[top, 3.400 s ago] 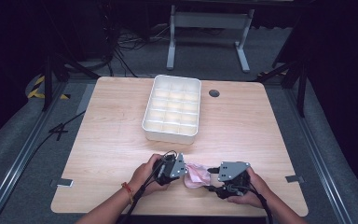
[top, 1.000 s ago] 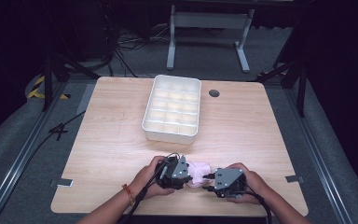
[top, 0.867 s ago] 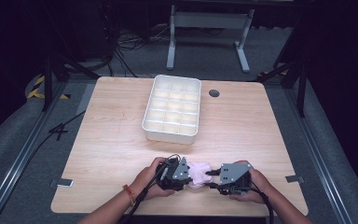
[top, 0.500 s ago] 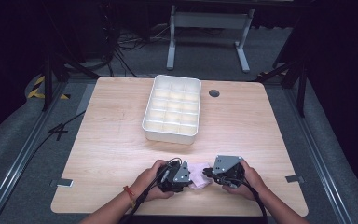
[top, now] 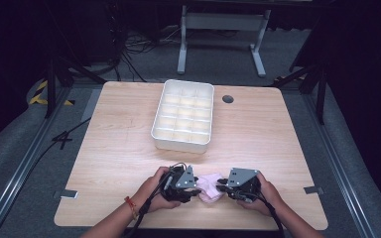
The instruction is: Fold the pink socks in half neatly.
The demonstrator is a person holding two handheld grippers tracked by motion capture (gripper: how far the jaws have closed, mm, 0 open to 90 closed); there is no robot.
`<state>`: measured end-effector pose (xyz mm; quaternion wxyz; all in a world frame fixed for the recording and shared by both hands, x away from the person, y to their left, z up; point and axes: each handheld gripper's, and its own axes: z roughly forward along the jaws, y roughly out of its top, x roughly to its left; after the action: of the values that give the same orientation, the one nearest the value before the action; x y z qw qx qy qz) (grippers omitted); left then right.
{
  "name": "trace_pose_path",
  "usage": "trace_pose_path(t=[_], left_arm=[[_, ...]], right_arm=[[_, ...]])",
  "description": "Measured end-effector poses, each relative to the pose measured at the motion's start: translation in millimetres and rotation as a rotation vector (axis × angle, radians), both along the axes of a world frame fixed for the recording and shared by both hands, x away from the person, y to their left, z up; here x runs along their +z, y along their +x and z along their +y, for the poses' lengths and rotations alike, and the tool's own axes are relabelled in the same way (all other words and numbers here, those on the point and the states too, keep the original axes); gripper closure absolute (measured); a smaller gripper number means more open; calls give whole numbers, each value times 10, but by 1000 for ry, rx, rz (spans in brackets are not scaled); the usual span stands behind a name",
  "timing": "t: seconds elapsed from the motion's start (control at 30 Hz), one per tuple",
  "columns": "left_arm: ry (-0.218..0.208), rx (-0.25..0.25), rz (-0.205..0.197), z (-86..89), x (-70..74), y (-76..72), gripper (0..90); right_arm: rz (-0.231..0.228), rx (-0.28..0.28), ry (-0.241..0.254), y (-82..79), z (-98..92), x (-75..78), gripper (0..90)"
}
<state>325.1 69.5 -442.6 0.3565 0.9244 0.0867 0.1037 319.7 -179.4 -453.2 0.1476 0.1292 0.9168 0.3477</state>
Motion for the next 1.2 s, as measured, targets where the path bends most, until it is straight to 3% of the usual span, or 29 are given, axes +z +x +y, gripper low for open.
trace_pose_path(t=[0.17, 0.27, 0.4, 0.53, 0.63, 0.77, 1.03, 1.13, 1.2], left_arm=[[-8, -1, -2, 12, 30, 23, 545], [5, 35, -6, -29, 11, 44, 542], [13, 36, 1, -138, -43, 82, 542], [54, -6, 12, -237, -161, 49, 563], [67, -7, 18, -248, -212, 41, 570], [41, 0, 38, -245, -263, 31, 580], [24, 14, 39, -212, -299, 20, 583], [38, 18, 21, -207, -292, 33, 548], [43, 26, 37, -192, -283, 40, 518]], right_arm=[[-11, 40, 20, -102, 13, 113, 775], [8, 68, -6, -152, 47, 85, 791], [19, 90, -42, -199, 80, 24, 809], [33, 83, -56, -197, 58, -32, 813], [44, 70, -45, -187, 37, -92, 815], [46, 61, -32, -194, 32, -107, 818], [54, 43, -6, -203, 14, -133, 823], [50, 29, -8, -223, 26, -134, 823], [47, 22, -7, -229, 28, -135, 823]])
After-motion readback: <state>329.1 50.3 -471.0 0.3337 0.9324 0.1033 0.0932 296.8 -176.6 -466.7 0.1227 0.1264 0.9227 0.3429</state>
